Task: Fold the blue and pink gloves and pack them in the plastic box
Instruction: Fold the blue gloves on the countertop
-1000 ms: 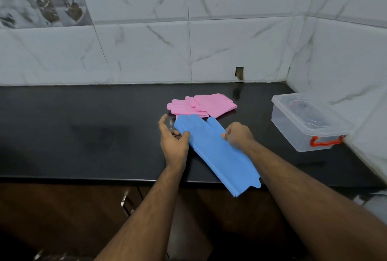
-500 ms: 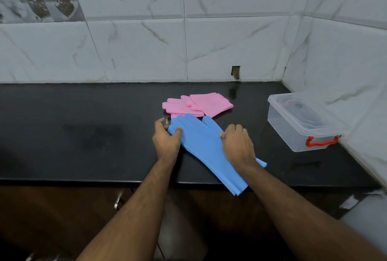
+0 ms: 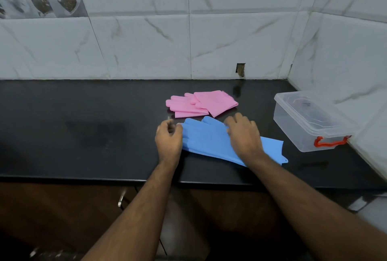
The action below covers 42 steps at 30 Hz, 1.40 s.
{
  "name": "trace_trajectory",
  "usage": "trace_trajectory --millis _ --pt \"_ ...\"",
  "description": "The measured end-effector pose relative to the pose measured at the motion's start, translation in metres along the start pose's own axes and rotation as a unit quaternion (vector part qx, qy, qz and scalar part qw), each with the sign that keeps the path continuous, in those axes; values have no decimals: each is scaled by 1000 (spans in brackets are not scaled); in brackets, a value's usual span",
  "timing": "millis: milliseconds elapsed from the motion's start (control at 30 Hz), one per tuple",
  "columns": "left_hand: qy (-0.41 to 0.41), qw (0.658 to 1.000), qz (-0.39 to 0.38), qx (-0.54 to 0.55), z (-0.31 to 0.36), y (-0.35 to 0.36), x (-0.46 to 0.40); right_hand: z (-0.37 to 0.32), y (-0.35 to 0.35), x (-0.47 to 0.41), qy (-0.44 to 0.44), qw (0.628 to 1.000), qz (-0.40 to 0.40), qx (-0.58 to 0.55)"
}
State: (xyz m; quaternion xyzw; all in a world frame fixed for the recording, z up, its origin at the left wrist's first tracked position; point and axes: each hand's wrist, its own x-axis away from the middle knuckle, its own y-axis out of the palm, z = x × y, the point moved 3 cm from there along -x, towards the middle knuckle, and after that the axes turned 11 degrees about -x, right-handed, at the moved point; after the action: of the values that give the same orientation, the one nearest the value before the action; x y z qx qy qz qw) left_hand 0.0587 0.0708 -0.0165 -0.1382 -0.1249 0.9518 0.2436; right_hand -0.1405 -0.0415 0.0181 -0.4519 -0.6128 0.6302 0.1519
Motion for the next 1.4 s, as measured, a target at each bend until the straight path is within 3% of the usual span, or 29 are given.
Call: trace_trajectory --millis 67,167,300,400,667,833,1033,1133,1267,1400 --pt "23 997 -62 -34 2 7 -3 -20 2 5 -7 996 -27 -84" --pt "27 992 -127 -1 4 8 -10 -49 3 13 -6 975 -71 -210" --pt "20 979 -196 44 -3 -1 -25 -64 14 29 -64 973 -120 -185" --pt "-39 980 -174 85 -6 -9 -35 -60 16 34 -75 976 -102 -178" --pt "85 975 -186 -83 -1 3 -42 -69 12 38 -100 981 -65 -151" --pt "72 980 -176 -55 0 1 -45 -69 12 38 -85 981 -51 -165" --pt "73 971 -195 -116 0 2 -46 -69 9 35 -3 976 23 -216" --pt "68 971 -206 -97 -2 0 -47 -70 8 34 13 971 47 -234" --pt "52 972 -228 -27 4 7 -40 -77 7 39 -57 979 42 -190" --pt "51 977 -202 45 8 5 -42 -79 5 41 -104 974 33 -200"
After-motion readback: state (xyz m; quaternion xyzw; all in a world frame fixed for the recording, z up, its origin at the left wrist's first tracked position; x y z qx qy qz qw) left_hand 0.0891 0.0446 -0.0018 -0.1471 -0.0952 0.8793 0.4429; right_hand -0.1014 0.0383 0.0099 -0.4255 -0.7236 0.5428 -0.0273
